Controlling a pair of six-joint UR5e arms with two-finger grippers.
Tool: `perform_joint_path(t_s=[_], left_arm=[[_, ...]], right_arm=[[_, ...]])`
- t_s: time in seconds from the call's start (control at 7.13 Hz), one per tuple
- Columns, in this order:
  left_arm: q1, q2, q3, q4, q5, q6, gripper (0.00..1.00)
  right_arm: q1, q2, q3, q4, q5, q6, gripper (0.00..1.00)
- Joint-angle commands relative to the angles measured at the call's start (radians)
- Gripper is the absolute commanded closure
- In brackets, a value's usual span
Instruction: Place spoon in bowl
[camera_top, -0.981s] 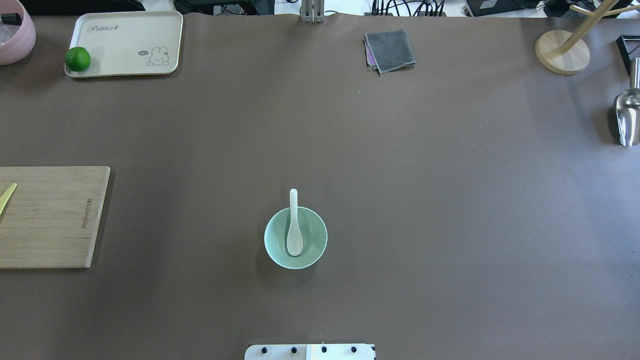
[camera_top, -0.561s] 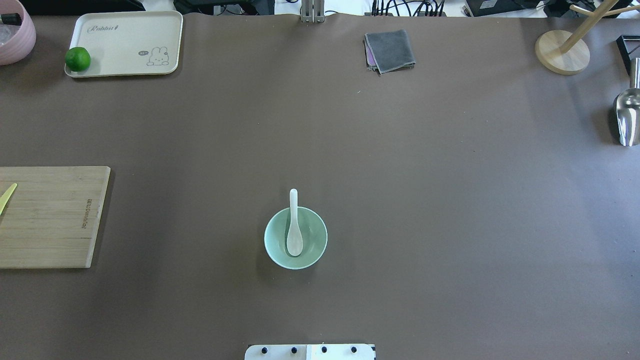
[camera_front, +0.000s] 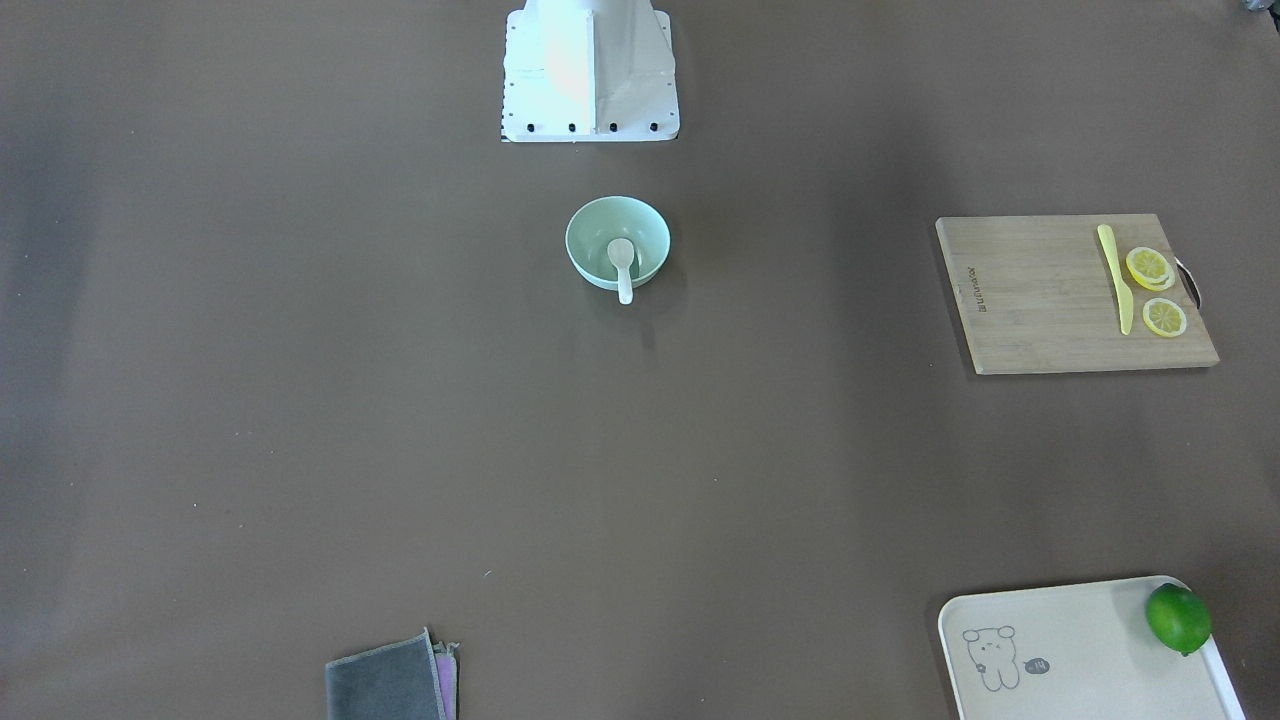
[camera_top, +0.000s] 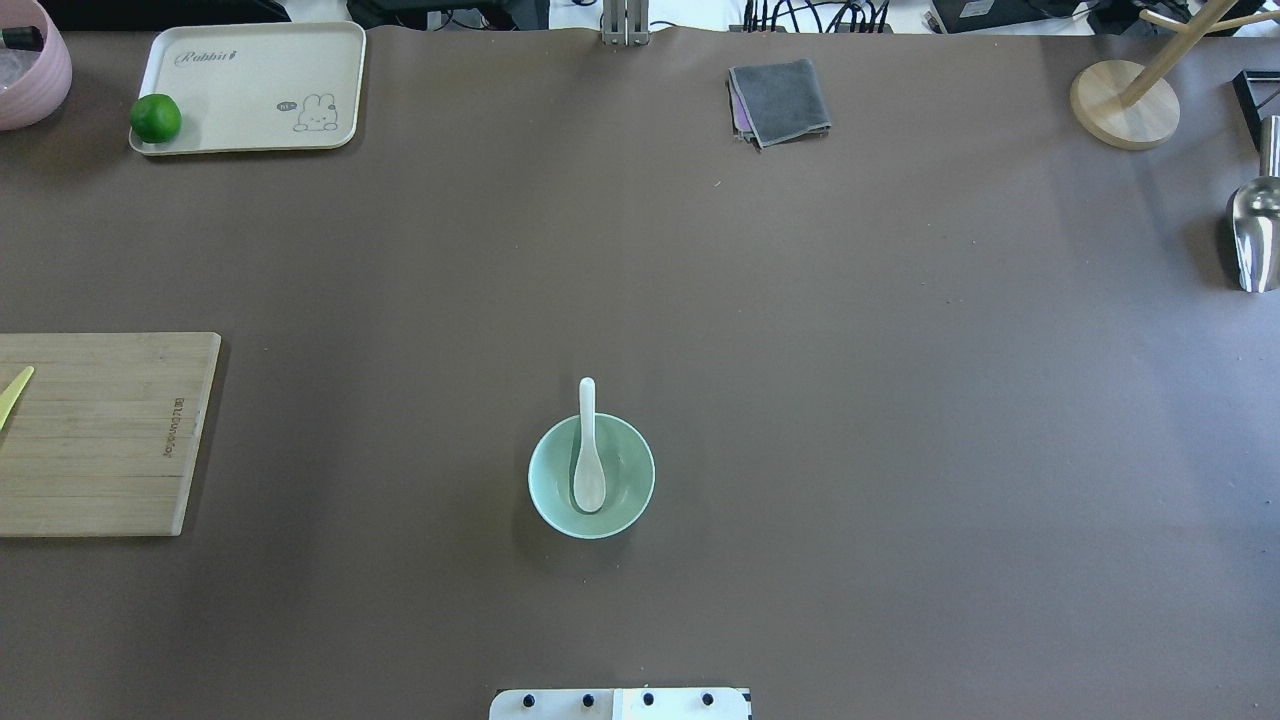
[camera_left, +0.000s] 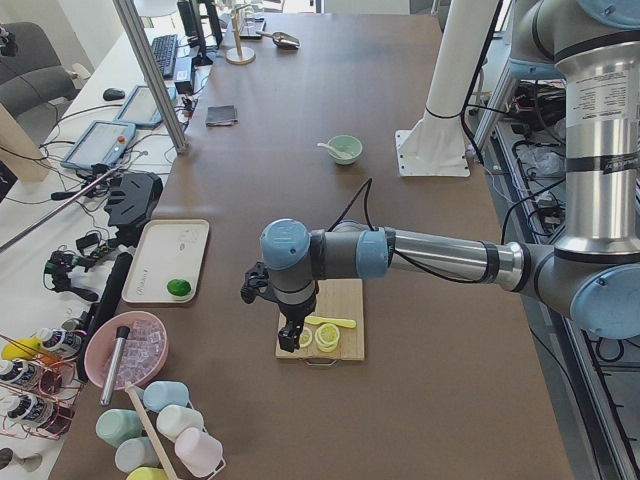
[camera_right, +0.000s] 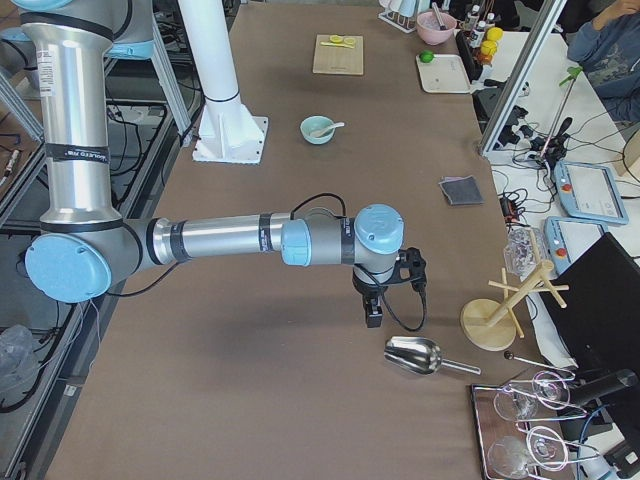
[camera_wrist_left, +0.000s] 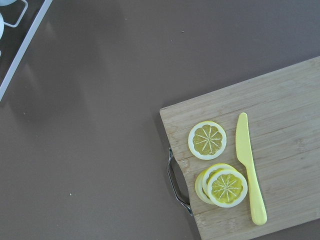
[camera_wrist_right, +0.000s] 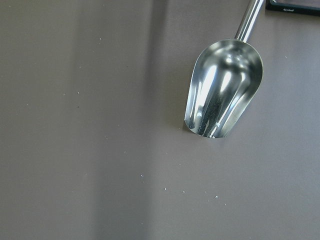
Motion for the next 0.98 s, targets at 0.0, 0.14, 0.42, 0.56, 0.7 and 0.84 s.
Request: perform_joint_path(t_s=[0.0, 0.14, 0.42, 0.56, 0.7, 0.84], left_arm=[[0.0, -0.001, 0.003, 0.0, 0.001, 0.0, 0.02], [0.0, 0.001, 0.003, 0.0, 0.001, 0.0, 0.02], [-0.002, 0.001, 0.003, 0.0, 0.001, 0.0, 0.02], [-0.002, 0.001, 0.003, 0.0, 0.001, 0.0, 0.02], [-0.002, 0.001, 0.003, 0.0, 0.001, 0.0, 0.02], [-0.002, 0.001, 0.003, 0.0, 0.001, 0.0, 0.02]], right_arm=[[0.0, -0.003, 0.0, 0.0, 0.0, 0.0, 0.0], [0.003, -0.004, 0.0, 0.0, 0.0, 0.0, 0.0], [0.009, -0.006, 0.0, 0.0, 0.001, 0.0, 0.0], [0.011, -0.006, 0.0, 0.0, 0.001, 0.0, 0.0], [0.011, -0.006, 0.0, 0.0, 0.003, 0.0, 0.0], [0.011, -0.004, 0.0, 0.0, 0.003, 0.0, 0.0]])
